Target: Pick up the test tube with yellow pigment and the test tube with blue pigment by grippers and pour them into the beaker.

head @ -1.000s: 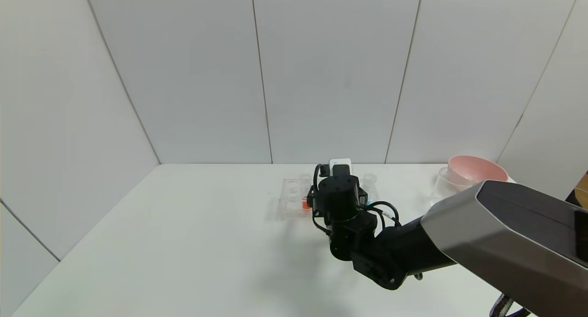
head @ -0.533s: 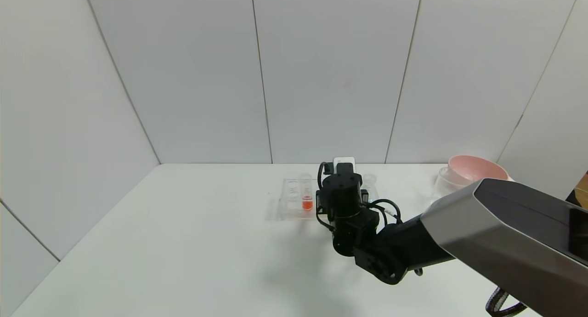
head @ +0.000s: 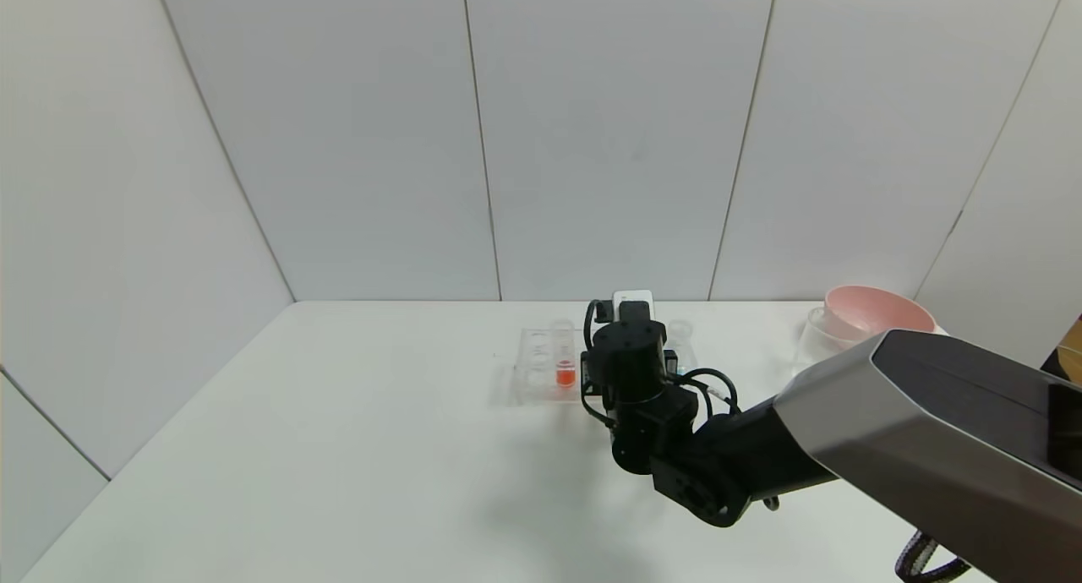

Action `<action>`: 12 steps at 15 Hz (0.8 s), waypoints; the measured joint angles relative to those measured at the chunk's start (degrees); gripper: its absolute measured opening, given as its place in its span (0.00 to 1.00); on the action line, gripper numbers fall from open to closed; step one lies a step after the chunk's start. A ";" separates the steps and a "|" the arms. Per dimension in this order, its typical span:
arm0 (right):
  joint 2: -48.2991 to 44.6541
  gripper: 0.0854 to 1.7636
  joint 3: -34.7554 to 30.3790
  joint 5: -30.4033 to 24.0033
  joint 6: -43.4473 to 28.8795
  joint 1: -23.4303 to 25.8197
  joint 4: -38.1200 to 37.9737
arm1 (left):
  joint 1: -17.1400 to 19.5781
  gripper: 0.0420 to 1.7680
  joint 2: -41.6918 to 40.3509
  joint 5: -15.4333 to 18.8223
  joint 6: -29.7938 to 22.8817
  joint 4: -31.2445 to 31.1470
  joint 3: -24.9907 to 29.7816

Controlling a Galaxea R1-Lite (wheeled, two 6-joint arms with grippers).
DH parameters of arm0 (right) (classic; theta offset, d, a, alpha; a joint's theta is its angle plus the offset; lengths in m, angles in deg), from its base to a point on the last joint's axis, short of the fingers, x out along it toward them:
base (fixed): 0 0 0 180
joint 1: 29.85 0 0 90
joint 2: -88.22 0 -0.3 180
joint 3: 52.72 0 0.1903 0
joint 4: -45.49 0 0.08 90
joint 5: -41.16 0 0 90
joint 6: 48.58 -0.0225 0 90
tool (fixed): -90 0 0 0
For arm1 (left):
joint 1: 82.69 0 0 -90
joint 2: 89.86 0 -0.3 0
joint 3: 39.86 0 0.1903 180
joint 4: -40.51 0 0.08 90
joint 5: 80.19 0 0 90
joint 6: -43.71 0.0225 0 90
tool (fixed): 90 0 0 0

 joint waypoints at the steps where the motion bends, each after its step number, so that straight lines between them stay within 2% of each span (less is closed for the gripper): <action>1: -0.16 0.24 -0.05 0.02 0.49 0.00 0.09 | 0.00 1.00 0.00 0.00 0.02 0.00 0.00; 12: -6.23 0.24 0.57 0.02 6.63 -1.05 2.93 | 0.00 1.00 0.00 0.00 0.00 0.00 0.00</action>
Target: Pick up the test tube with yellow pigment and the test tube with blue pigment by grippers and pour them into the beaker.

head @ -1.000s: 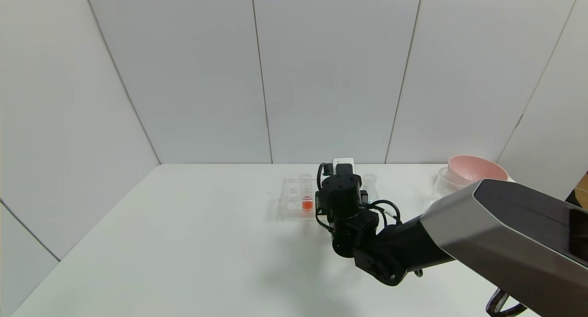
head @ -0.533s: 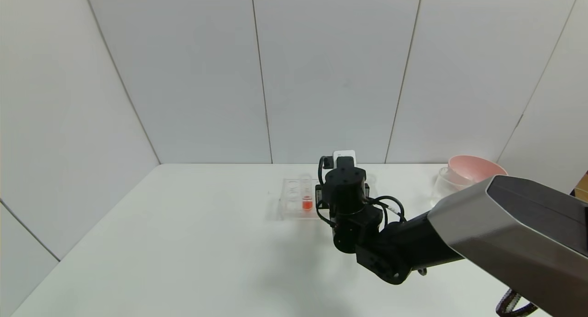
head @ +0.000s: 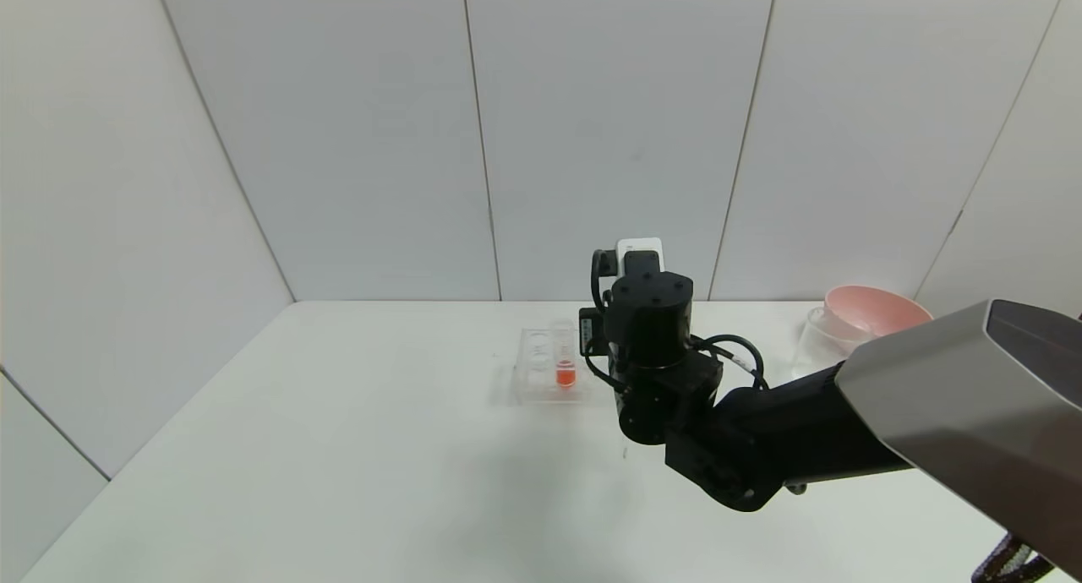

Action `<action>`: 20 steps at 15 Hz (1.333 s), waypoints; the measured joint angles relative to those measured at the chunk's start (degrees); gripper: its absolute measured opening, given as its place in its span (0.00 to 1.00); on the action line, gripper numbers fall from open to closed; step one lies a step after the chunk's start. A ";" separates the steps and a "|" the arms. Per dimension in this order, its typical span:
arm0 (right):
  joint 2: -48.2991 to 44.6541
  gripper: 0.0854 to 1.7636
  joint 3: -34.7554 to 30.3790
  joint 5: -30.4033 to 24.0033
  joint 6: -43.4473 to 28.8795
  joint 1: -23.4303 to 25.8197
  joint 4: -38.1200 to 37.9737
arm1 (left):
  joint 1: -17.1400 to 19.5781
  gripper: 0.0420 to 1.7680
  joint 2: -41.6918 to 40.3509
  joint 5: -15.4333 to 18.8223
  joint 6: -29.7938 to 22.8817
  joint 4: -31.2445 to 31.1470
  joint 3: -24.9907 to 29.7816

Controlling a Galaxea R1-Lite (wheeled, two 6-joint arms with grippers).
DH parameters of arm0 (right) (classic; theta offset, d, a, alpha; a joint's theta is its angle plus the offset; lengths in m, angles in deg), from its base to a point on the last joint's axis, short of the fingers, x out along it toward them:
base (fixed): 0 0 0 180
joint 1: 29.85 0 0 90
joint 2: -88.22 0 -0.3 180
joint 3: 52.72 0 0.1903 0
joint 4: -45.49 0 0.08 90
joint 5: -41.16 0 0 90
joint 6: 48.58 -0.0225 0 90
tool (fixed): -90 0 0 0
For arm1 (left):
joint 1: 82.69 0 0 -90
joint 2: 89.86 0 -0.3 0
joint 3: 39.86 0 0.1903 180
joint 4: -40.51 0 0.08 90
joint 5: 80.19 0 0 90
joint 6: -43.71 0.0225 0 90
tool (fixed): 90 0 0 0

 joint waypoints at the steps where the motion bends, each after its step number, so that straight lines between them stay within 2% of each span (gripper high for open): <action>1: -0.16 0.24 0.00 -0.02 0.00 0.05 0.02 | -0.02 1.00 0.00 0.00 0.00 0.00 0.00; 6: -1.46 0.24 -0.96 -0.29 0.93 0.11 -0.27 | -0.02 1.00 0.00 0.00 0.02 0.00 0.00; 8: -3.69 0.24 -3.41 -2.68 2.10 0.38 -0.13 | -0.02 1.00 0.00 0.00 0.00 0.00 0.00; 10: -7.16 0.24 -7.49 -7.44 2.35 1.10 -0.30 | 0.00 1.00 0.00 0.00 0.00 0.00 0.00; 15: -18.44 0.24 -24.72 -30.11 3.78 6.06 -0.11 | 0.00 1.00 0.00 0.00 0.02 0.00 0.00; 18: -24.81 0.24 -32.82 -43.92 4.67 13.70 -0.16 | -0.02 1.00 0.00 0.00 0.00 0.00 0.00; 20: -27.81 0.24 -35.85 -49.64 6.22 19.76 -0.44 | -0.02 1.00 0.00 0.00 0.02 0.00 0.00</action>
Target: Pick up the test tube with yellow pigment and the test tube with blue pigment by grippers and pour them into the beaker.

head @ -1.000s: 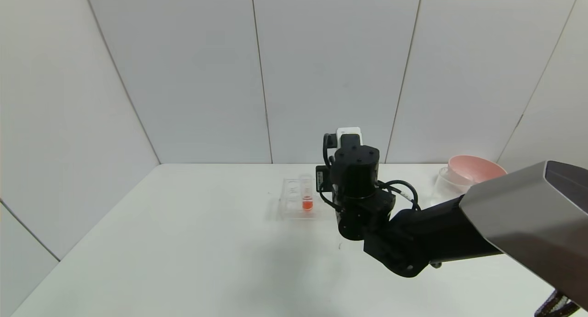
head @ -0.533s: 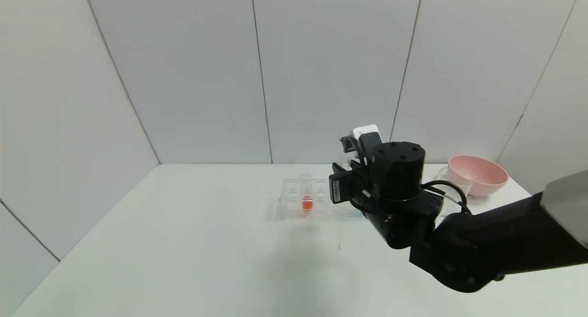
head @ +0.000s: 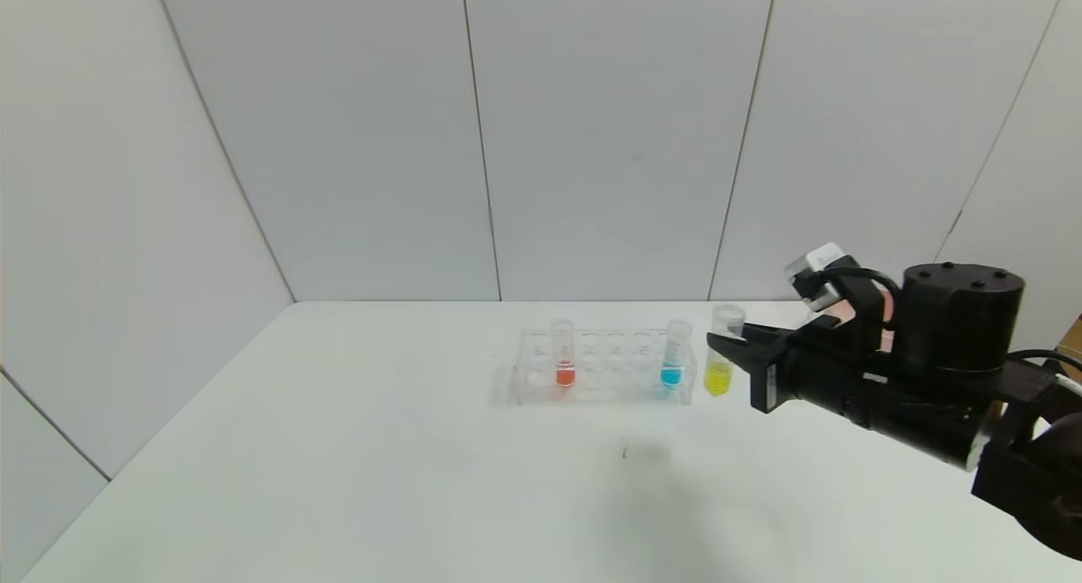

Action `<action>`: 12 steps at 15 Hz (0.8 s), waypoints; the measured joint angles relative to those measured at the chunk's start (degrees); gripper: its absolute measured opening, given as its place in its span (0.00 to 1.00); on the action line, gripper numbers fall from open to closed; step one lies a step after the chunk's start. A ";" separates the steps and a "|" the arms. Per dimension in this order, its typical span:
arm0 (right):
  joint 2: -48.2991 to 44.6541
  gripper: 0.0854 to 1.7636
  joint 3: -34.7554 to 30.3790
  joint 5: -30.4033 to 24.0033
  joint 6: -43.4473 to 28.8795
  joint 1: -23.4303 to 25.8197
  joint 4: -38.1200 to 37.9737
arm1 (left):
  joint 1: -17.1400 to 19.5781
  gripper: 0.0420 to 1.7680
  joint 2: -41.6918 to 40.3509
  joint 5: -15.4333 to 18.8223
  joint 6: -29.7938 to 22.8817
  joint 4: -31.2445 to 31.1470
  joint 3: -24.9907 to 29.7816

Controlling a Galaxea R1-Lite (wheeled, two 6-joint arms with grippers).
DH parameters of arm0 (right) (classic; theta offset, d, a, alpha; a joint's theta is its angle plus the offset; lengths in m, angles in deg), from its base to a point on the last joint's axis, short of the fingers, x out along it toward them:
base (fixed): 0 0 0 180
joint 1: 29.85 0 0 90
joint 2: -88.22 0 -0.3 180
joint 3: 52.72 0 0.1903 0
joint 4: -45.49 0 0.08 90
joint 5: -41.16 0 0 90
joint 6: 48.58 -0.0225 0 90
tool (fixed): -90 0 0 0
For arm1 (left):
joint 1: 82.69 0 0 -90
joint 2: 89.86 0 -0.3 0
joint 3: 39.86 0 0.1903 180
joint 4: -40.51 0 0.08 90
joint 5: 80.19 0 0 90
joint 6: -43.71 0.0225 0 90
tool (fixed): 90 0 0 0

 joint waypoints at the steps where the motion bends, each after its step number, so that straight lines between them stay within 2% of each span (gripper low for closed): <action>1: -1.13 0.24 -1.02 -3.17 1.24 3.67 -0.05 | 0.00 1.00 0.00 0.00 -0.02 0.00 0.00; 5: -2.95 0.24 -2.77 -17.69 6.72 20.00 -0.29 | 0.02 1.00 0.00 0.00 -0.02 -0.02 0.00; 8: -2.54 0.24 -1.79 -27.65 12.65 31.42 -2.44 | 0.02 1.00 0.00 0.00 0.00 0.00 0.00; 12: -1.46 0.24 7.25 -34.49 19.20 41.06 -17.57 | 0.00 1.00 0.00 0.00 -0.02 0.00 0.00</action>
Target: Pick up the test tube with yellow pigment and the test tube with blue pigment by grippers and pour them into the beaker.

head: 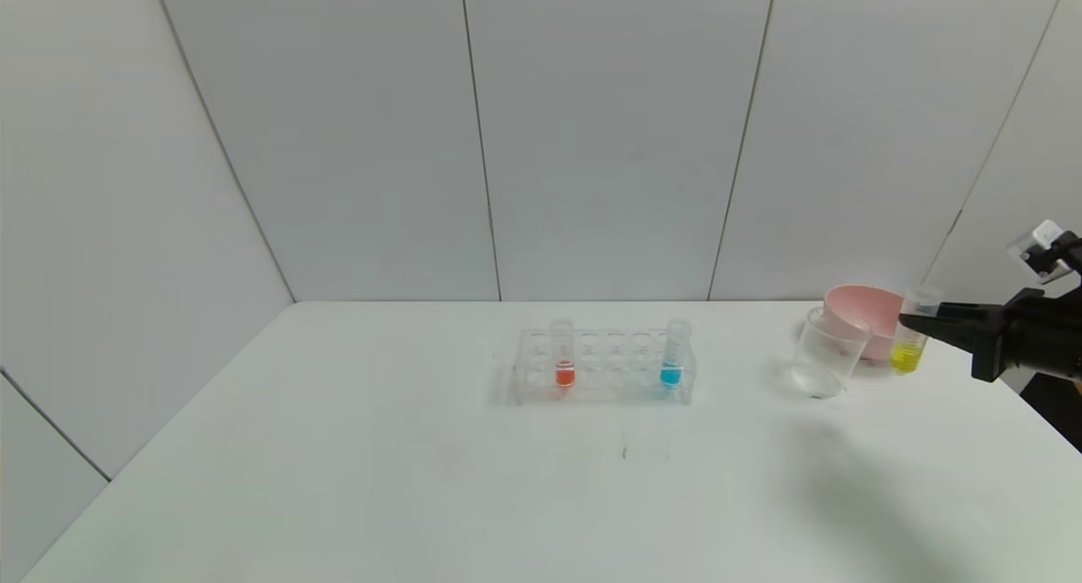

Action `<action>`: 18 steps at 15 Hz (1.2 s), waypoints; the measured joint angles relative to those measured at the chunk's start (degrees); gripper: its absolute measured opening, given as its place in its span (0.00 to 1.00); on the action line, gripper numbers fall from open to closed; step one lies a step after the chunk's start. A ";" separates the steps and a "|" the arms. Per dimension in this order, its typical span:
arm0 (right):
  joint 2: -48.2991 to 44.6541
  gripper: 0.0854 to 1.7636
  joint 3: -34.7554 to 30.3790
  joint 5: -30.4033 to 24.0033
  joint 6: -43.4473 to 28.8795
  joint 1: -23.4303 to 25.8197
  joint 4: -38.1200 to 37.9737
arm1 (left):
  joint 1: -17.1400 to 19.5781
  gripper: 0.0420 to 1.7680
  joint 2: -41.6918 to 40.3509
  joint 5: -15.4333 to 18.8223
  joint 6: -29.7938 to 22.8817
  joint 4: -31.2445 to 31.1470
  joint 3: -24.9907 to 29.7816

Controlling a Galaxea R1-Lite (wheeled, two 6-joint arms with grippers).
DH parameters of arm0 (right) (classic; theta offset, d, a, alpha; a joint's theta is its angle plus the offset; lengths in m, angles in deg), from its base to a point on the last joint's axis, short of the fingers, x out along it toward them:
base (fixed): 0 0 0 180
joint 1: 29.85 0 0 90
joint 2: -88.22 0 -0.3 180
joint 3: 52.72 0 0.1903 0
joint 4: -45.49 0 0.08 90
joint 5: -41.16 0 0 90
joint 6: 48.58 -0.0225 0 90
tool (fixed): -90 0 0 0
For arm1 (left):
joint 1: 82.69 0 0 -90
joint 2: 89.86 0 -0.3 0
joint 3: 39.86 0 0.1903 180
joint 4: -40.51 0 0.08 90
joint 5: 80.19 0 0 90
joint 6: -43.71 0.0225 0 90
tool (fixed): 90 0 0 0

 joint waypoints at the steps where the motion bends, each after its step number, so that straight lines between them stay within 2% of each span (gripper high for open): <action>1: 0.38 0.24 3.60 -0.88 1.94 1.65 -4.57 | 0.02 1.00 0.00 0.00 0.02 0.00 0.00; 4: 2.86 0.24 14.63 -1.69 9.24 5.12 -15.93 | 0.02 1.00 0.00 0.02 0.00 0.00 0.00; 7: 6.80 0.24 25.16 -1.69 13.21 5.92 -24.44 | 0.00 1.00 0.00 0.00 0.02 0.00 0.00; 9: 9.53 0.24 31.55 -0.79 15.84 5.12 -30.76 | 0.00 1.00 0.00 0.00 0.00 0.00 0.00; 12: 13.09 0.24 39.83 3.34 20.64 3.25 -41.16 | 0.00 1.00 0.00 0.00 0.00 0.00 0.00; 18: 18.60 0.24 52.31 10.26 27.37 -0.88 -55.53 | 0.02 1.00 0.00 0.00 0.00 0.00 0.00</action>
